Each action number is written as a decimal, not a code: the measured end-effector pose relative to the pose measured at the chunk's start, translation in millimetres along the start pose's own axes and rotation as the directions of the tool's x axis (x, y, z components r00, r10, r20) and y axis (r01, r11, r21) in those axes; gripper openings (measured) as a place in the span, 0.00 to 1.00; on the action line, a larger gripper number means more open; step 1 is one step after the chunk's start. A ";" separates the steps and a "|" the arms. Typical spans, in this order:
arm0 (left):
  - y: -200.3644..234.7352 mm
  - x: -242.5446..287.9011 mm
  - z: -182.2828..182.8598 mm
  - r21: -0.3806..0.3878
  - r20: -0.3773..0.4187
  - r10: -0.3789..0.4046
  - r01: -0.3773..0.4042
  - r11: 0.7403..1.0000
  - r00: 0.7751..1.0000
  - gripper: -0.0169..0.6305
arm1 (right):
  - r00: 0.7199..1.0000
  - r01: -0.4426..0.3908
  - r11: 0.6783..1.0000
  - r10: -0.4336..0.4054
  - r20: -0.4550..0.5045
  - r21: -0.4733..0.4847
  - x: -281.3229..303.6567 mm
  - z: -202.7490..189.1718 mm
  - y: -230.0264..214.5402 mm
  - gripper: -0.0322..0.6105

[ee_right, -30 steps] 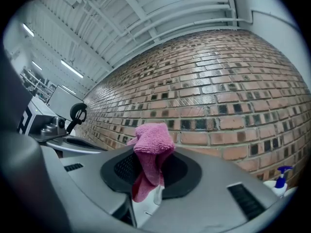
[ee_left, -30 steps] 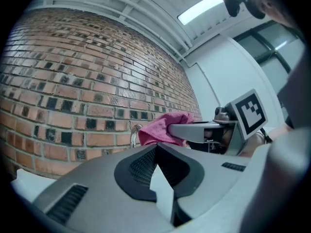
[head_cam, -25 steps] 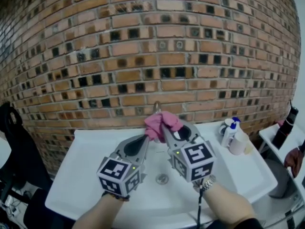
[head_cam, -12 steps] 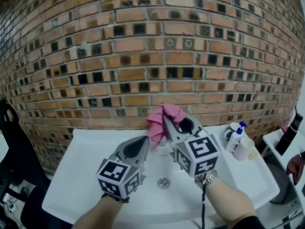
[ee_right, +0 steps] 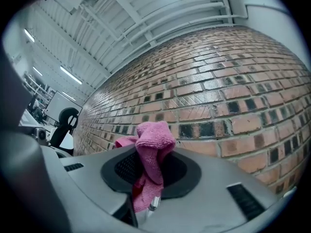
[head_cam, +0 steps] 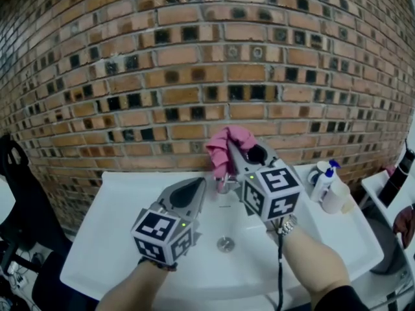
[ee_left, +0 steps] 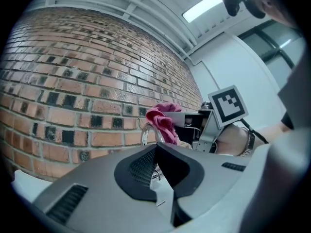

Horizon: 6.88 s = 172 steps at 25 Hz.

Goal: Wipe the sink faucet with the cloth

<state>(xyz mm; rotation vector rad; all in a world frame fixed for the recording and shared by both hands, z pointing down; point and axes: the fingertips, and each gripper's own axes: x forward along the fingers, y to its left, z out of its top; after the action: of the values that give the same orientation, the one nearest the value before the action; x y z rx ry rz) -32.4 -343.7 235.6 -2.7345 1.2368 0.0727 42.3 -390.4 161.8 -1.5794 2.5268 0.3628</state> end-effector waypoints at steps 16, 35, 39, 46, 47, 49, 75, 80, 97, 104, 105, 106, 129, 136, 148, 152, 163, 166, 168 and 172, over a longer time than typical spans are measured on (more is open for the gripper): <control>-1.9 1.0 -1.1 0.014 -0.015 0.008 -0.007 1.000 1.000 0.03 | 0.997 0.056 0.998 -0.053 -0.063 0.038 33.6 -23.9 -38.5 0.19; 2.4 2.8 -18.4 -0.010 -0.042 0.015 -0.015 1.000 0.999 0.03 | 0.967 0.114 0.993 -0.109 -0.228 0.008 58.8 -82.3 -62.1 0.18; 3.9 1.6 -22.2 -0.016 -0.046 0.020 -0.020 1.000 0.999 0.03 | 0.952 0.121 0.993 -0.118 -0.282 -0.007 61.4 -101.2 -64.6 0.18; 3.9 2.5 -25.4 -0.022 -0.049 0.014 -0.015 1.000 0.999 0.03 | 0.931 0.122 0.992 -0.118 -0.344 -0.010 63.7 -125.6 -65.0 0.17; 4.4 2.4 -25.9 -0.023 -0.050 0.014 -0.015 1.000 0.999 0.03 | 0.929 0.122 0.993 -0.117 -0.352 -0.007 63.7 -128.4 -64.8 0.17; 5.0 2.1 -27.0 -0.025 -0.051 0.015 -0.017 1.000 0.999 0.03 | 0.924 0.123 0.992 -0.116 -0.363 -0.006 63.2 -132.7 -64.4 0.17; 1.8 -0.3 -30.4 -0.031 -0.052 0.019 -0.021 0.999 0.998 0.03 | 0.897 0.095 0.993 -0.114 -0.427 -0.067 35.7 -163.1 -41.2 0.17; 1.1 0.1 -31.2 -0.032 -0.055 0.017 -0.019 0.999 0.998 0.03 | 0.897 0.086 0.994 -0.108 -0.428 -0.070 29.3 -167.5 -36.0 0.17; -1.0 2.1 -38.4 -0.027 -0.073 0.015 -0.017 0.999 0.997 0.03 | 0.896 0.064 0.996 -0.083 -0.436 -0.058 7.6 -184.9 -23.1 0.17; -2.9 1.0 -40.8 -0.024 -0.081 0.016 -0.018 1.000 0.997 0.03 | 0.885 0.046 0.998 -0.066 -0.461 -0.053 -1.1 -194.6 -15.6 0.17; -3.4 0.8 -40.5 -0.023 -0.081 0.016 -0.018 1.000 0.997 0.03 | 0.883 0.044 0.998 -0.064 -0.466 -0.054 -2.2 -195.9 -14.4 0.17; -3.9 0.5 -40.3 -0.022 -0.083 0.015 -0.017 1.000 0.996 0.03 | 0.880 0.042 0.998 -0.061 -0.471 -0.053 -3.2 -197.4 -13.1 0.17; -18.8 -21.6 -39.4 0.002 -0.127 -0.013 0.013 1.000 0.992 0.03 | 0.887 -0.019 0.999 -0.004 -0.462 -0.046 -43.1 -171.2 13.5 0.16; -23.5 -25.2 -41.8 0.002 -0.145 -0.058 0.058 0.998 0.988 0.03 | 0.902 -0.064 0.997 0.045 -0.429 -0.030 -58.9 -152.0 26.4 0.17; -30.5 -30.5 -40.7 -0.047 -0.143 -0.237 0.232 0.972 0.961 0.35 | 0.907 -0.295 0.955 0.269 -0.324 -0.033 -88.5 -105.4 75.7 0.17; -36.2 -37.2 -42.2 -0.077 -0.134 -0.325 0.317 0.945 0.936 0.39 | 0.877 -0.406 0.913 0.377 -0.298 -0.039 -100.7 -98.5 93.8 0.17; -57.1 -57.8 -38.1 -0.189 -0.077 -0.558 0.538 0.822 0.826 0.40 | 0.782 -0.608 0.793 0.589 -0.203 -0.040 -121.9 -71.8 125.5 0.17; -63.5 -64.7 -33.3 -0.215 -0.040 -0.605 0.585 0.782 0.795 0.37 | 0.757 -0.639 0.769 0.624 -0.196 -0.019 -126.1 -67.7 130.6 0.17; -68.3 -68.3 -32.1 -0.213 -0.033 -0.630 0.611 0.763 0.776 0.30 | 0.743 -0.655 0.756 0.642 -0.189 -0.005 -127.4 -65.1 132.3 0.17; -72.0 -70.2 -27.3 -0.177 -0.032 -0.636 0.621 0.763 0.771 0.16 | 0.733 -0.668 0.744 0.659 -0.168 0.010 -126.2 -59.3 131.3 0.18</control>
<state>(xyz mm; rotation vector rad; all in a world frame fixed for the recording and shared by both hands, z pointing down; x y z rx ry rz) -25.2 -248.5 277.4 -3.1628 0.2611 -0.0301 -19.6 -242.5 266.5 -0.6546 3.1705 0.3798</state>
